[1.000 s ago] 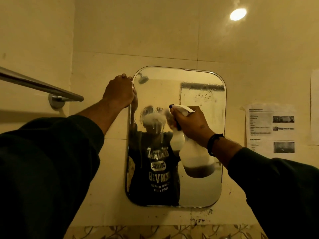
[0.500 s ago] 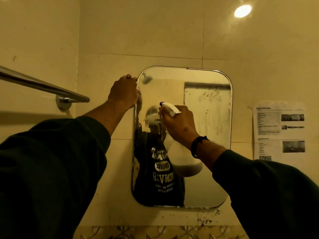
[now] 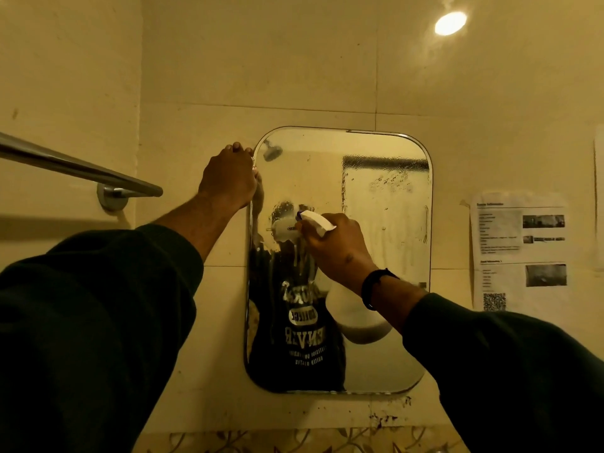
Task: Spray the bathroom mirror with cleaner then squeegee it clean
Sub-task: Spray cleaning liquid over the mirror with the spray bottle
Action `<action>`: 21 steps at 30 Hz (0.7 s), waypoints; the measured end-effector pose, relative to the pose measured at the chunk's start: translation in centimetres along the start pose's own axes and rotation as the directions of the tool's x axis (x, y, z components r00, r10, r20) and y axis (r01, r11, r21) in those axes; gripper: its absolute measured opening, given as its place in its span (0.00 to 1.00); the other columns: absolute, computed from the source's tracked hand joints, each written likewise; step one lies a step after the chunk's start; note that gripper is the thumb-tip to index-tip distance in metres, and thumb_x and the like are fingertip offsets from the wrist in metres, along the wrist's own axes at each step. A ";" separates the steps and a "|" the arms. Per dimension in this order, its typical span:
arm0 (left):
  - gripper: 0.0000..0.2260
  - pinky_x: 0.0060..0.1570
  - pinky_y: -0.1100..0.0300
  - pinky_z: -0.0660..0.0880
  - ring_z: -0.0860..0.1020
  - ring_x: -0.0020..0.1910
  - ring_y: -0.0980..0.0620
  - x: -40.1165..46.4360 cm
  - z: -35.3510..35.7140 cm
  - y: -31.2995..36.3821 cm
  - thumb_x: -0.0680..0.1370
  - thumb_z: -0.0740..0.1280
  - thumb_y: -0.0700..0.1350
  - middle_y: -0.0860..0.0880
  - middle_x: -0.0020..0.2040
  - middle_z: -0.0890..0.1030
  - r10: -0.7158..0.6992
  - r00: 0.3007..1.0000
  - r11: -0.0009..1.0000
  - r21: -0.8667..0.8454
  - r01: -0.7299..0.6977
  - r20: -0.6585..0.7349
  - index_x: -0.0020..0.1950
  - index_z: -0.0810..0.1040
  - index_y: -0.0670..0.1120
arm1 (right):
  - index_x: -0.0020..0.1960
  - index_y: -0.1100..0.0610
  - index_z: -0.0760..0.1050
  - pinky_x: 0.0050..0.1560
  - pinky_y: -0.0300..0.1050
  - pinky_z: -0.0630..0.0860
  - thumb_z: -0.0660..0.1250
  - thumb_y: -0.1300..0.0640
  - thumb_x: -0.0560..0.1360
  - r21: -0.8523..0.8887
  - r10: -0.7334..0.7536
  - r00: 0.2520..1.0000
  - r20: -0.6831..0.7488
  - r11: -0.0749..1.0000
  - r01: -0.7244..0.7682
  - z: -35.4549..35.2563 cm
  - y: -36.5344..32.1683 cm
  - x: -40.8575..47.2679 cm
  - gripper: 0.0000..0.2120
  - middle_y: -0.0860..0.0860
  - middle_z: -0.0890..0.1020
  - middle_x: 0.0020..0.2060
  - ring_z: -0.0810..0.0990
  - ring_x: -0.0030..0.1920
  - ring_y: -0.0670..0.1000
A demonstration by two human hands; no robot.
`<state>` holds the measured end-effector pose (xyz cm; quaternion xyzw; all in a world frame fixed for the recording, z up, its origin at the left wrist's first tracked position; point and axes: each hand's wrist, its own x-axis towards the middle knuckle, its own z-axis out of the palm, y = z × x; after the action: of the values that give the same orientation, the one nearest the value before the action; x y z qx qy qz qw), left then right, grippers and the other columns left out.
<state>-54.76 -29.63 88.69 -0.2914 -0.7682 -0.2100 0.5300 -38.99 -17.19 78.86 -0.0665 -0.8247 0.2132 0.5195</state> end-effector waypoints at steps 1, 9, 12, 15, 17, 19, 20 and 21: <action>0.12 0.50 0.52 0.75 0.78 0.54 0.42 0.0 0.0 0.0 0.83 0.61 0.45 0.40 0.56 0.80 -0.001 1.000 1.000 -0.001 0.001 -0.003 0.59 0.79 0.41 | 0.46 0.56 0.80 0.32 0.46 0.69 0.63 0.44 0.78 -0.010 0.005 1.000 -0.018 1.000 -0.005 -0.2 0.2 0.1 0.16 0.53 0.81 0.35 0.75 0.32 0.52; 0.13 0.53 0.51 0.76 0.78 0.55 0.42 -0.3 0.1 0.0 0.83 0.60 0.45 0.39 0.56 0.80 0.013 1.000 1.000 0.017 -0.013 -0.006 0.61 0.79 0.40 | 0.44 0.58 0.79 0.34 0.47 0.70 0.63 0.45 0.79 0.024 0.008 1.000 -0.003 1.000 -0.008 -0.6 0.6 -0.1 0.17 0.55 0.80 0.35 0.74 0.32 0.54; 0.13 0.53 0.51 0.76 0.78 0.56 0.41 -0.2 -0.2 0.2 0.84 0.59 0.46 0.39 0.56 0.80 0.018 1.000 0.999 0.026 -0.018 -0.006 0.60 0.79 0.40 | 0.47 0.57 0.79 0.36 0.50 0.74 0.62 0.43 0.79 -0.085 -0.005 1.000 -0.003 0.996 0.005 -0.9 1.0 -0.3 0.17 0.54 0.81 0.37 0.77 0.34 0.55; 0.13 0.52 0.51 0.76 0.78 0.55 0.42 -0.3 -0.2 0.2 0.84 0.59 0.45 0.39 0.56 0.79 0.014 1.000 1.000 0.013 -0.014 -0.003 0.60 0.78 0.39 | 0.49 0.56 0.80 0.39 0.52 0.78 0.62 0.44 0.79 -0.106 0.000 0.999 -0.047 0.994 -0.005 -1.4 1.6 -0.6 0.17 0.55 0.83 0.40 0.80 0.39 0.56; 0.13 0.51 0.52 0.76 0.79 0.54 0.42 -0.4 -0.2 0.2 0.84 0.59 0.45 0.39 0.55 0.79 0.010 1.000 1.000 0.006 -0.010 -0.009 0.60 0.78 0.39 | 0.48 0.57 0.80 0.36 0.49 0.76 0.63 0.45 0.79 -0.069 0.009 0.998 -0.067 0.997 -0.013 -1.7 2.1 -0.7 0.16 0.54 0.82 0.39 0.79 0.37 0.54; 0.13 0.50 0.52 0.75 0.79 0.53 0.42 -0.5 -0.1 0.2 0.84 0.59 0.45 0.39 0.54 0.80 0.014 1.000 1.000 0.003 -0.014 -0.020 0.59 0.79 0.39 | 0.45 0.58 0.79 0.32 0.45 0.71 0.64 0.48 0.79 -0.022 0.000 0.997 -0.072 1.000 -0.002 -2.0 2.5 -0.9 0.14 0.53 0.81 0.36 0.77 0.34 0.52; 0.13 0.49 0.52 0.75 0.79 0.53 0.42 -0.5 0.0 0.2 0.84 0.59 0.45 0.39 0.54 0.80 0.016 1.000 1.000 -0.003 -0.017 -0.023 0.58 0.79 0.39 | 0.44 0.59 0.79 0.31 0.41 0.69 0.65 0.50 0.79 -0.015 -0.015 0.997 -0.076 1.000 0.014 -2.1 2.7 -1.1 0.13 0.53 0.80 0.35 0.76 0.33 0.51; 0.13 0.48 0.53 0.75 0.79 0.52 0.42 -0.4 0.0 0.2 0.83 0.59 0.46 0.39 0.53 0.80 0.017 1.000 1.000 -0.008 -0.017 -0.023 0.58 0.79 0.39 | 0.44 0.59 0.79 0.31 0.39 0.67 0.65 0.51 0.79 -0.017 -0.032 0.996 -0.081 0.999 0.031 -2.3 2.9 -1.2 0.12 0.52 0.80 0.34 0.76 0.32 0.50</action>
<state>-54.54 -29.58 88.31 -0.2978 -0.7586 -0.2121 0.5393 -36.75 -14.35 77.45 -0.0661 -0.8055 0.1956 0.5555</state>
